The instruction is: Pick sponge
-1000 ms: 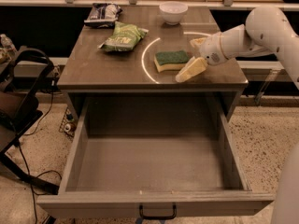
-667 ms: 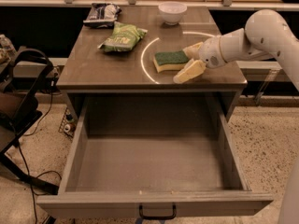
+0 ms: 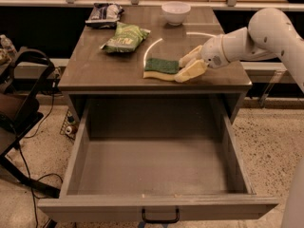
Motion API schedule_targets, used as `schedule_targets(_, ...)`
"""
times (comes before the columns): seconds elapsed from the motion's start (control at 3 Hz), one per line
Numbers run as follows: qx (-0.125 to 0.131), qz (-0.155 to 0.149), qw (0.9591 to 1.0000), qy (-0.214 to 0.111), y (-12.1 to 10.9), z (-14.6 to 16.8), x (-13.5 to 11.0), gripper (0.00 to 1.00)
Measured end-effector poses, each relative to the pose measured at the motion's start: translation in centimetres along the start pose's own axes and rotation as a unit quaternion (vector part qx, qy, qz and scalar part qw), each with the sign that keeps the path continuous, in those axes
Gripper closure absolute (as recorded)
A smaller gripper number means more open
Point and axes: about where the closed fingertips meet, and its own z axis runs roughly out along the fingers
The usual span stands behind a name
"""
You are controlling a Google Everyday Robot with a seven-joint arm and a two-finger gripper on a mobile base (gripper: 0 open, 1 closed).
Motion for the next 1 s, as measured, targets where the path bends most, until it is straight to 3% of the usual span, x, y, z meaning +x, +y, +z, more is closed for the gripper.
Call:
schedule_targets(0.33, 0.000, 0.000, 1.0000, 0.000, 0.00, 0.01, 0.00, 1.00)
schedule_targets(0.67, 0.000, 0.000, 1.0000, 0.000, 0.00, 0.01, -0.01, 1.00)
schedule_targets(1.0, 0.000, 0.000, 1.0000, 0.000, 0.00, -0.06, -0.12, 0.74)
